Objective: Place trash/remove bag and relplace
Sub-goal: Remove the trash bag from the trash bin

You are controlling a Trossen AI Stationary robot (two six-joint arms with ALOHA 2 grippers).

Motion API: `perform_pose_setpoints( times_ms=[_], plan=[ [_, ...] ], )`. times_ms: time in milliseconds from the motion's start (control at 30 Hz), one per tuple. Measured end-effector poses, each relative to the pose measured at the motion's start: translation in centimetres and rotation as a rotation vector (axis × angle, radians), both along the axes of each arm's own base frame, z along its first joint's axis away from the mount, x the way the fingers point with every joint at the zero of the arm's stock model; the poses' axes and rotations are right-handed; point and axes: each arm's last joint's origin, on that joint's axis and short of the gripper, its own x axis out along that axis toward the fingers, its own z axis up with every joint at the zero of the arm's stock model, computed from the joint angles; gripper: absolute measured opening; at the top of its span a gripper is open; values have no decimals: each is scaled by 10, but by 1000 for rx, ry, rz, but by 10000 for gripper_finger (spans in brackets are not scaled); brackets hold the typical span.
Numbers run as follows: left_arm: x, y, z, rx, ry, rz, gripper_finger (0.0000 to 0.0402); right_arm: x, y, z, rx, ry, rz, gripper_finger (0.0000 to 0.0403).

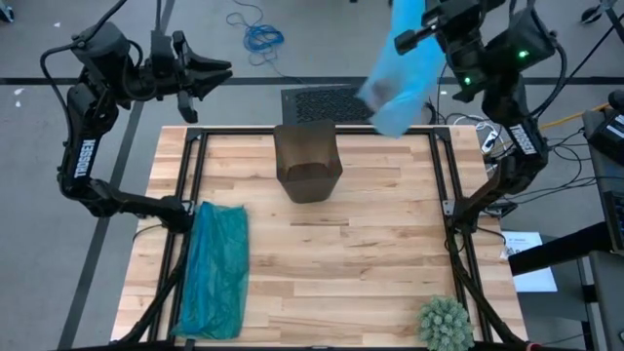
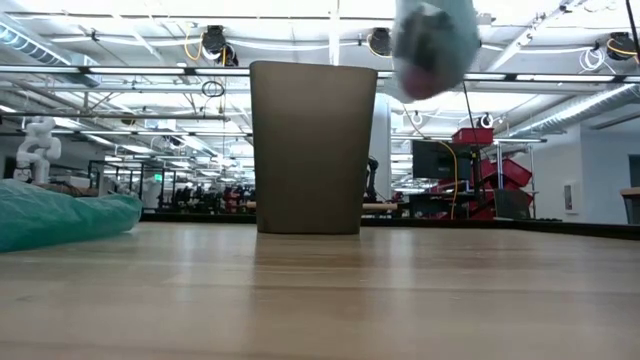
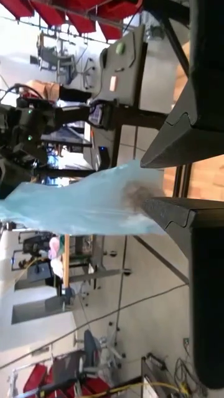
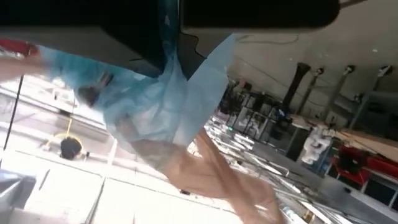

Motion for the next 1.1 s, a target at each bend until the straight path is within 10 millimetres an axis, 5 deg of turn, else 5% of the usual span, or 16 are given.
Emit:
perform_pose_setpoints(
  times_ms=[533,800,933,1100],
  plan=[
    [1,3,-1,-4,2,45,83,2,-20,-73,602,159,-104,0],
    [7,9,-3,-23,17,48,83,11,-49,-125,748,307,-154,0],
    [8,10,-4,-27,20,48,83,-5,-52,-151,754,304,-167,0],
    [8,11,-4,-31,24,65,83,-52,-48,-175,719,274,-251,0]
  ],
)
